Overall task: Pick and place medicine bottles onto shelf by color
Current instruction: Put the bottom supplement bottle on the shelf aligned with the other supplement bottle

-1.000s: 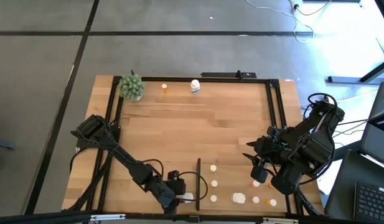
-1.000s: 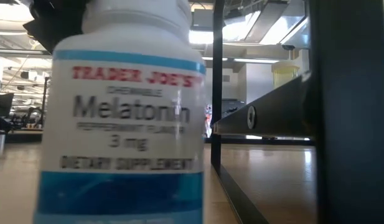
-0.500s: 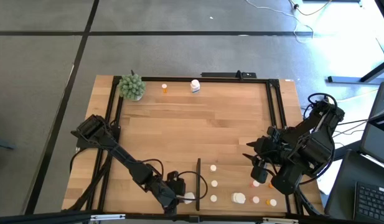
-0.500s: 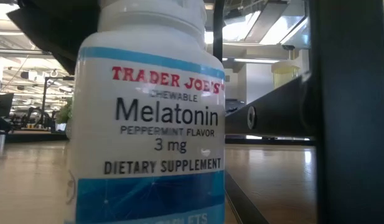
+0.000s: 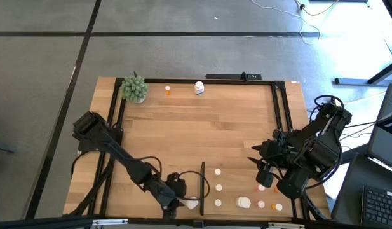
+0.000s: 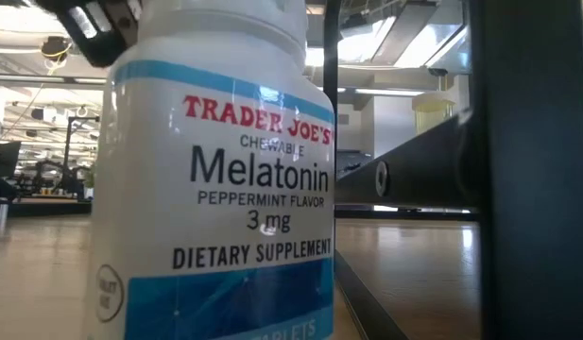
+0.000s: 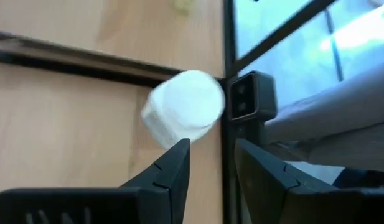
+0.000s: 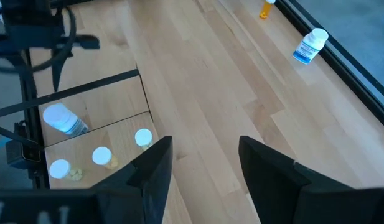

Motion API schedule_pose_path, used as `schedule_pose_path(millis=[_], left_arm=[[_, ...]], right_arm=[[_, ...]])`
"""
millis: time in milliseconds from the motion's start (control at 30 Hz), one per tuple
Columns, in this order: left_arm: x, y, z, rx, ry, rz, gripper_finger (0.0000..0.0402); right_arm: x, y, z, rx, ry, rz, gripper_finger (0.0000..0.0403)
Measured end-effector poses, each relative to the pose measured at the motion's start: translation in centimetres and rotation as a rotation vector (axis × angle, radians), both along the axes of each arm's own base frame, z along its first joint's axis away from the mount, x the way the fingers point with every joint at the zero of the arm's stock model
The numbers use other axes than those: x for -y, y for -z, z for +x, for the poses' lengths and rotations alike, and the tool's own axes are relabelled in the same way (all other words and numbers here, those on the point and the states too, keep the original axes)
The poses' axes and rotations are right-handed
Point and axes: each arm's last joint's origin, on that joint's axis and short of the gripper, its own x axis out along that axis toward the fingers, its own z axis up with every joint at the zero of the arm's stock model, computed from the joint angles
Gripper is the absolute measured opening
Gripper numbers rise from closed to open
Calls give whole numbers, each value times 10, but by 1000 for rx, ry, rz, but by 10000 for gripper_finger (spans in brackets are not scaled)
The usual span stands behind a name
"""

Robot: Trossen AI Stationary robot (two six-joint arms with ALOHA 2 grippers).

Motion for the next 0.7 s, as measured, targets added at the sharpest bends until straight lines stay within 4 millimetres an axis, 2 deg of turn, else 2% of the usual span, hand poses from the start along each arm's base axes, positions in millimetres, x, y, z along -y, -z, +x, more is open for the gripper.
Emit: schedule_pose_path(millis=[200, 333, 533, 633, 700], left_arm=[[-5, -11, -3, 1, -20, -22, 121], [-7, -14, -3, -65, -73, -59, 121], [-9, -47, -5, -216, -135, -36, 121], [-9, -70, -3, -237, -180, -72, 121], [-11, -77, -4, -276, -244, -113, 121]], right_arm=[[0, 0, 0, -20, -46, -43, 188], [0, 0, 0, -33, -76, -75, 188], [-1, 0, 1, -29, -85, -64, 188], [-2, -1, 2, -24, -91, -50, 188], [-3, -1, 2, -17, -91, -41, 188]])
